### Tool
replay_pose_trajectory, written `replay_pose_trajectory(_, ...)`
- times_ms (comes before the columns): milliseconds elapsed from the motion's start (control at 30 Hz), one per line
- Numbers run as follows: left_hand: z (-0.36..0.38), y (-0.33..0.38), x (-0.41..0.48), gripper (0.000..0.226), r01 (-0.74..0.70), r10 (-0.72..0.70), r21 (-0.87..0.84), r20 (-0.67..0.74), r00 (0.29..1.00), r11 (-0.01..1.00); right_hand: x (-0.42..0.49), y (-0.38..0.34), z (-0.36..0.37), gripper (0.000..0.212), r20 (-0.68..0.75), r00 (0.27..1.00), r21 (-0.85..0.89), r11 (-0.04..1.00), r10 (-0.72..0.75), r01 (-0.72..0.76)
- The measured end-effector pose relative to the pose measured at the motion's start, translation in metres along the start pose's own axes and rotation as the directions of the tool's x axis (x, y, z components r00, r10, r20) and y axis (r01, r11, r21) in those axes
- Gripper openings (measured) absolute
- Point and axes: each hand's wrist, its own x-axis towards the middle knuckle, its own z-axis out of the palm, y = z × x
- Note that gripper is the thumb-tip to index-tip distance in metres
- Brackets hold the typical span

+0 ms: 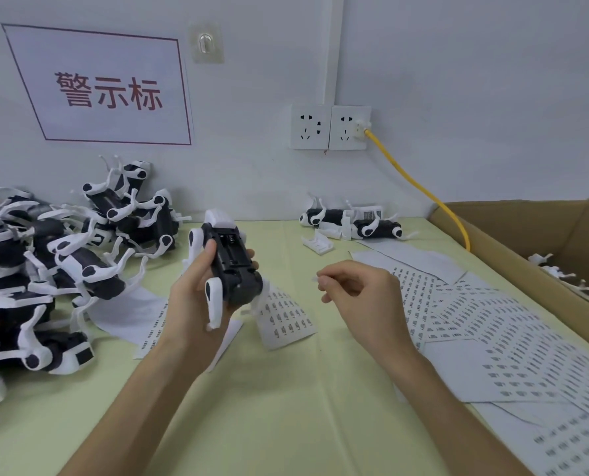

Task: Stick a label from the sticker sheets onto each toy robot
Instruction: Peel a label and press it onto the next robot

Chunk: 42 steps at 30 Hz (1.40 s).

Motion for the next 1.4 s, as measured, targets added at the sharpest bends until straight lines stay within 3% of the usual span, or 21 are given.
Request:
replay_pose_trajectory(400,0.003,-0.004,-0.009,0.058,0.367,-0.346,-0.076,0.205,0.916,0.927,-0.002,-0.005,0.001,0.007,-0.068,0.97,0.002,0.973,-0.231,0.232)
replay_pose_trajectory(900,0.006,0.0,-0.011,0.055,0.352,-0.346,-0.004,0.173,0.922,0.936,-0.003,-0.005,0.002,0.006,0.057,0.966,-0.002,0.967,-0.253,0.254)
replay_pose_trajectory(1267,0.01,0.0,-0.012,0.055,0.313,-0.292,-0.057,0.227,0.929,0.948,-0.004,-0.005,0.002,0.021,0.183,0.957,-0.007,0.973,-0.224,0.229)
replay_pose_trajectory(1400,0.014,-0.002,-0.012,0.055,0.218,-0.213,-0.016,0.161,0.964,0.976,-0.005,-0.009,0.004,0.029,0.118,0.988,0.01,0.995,-0.104,0.103)
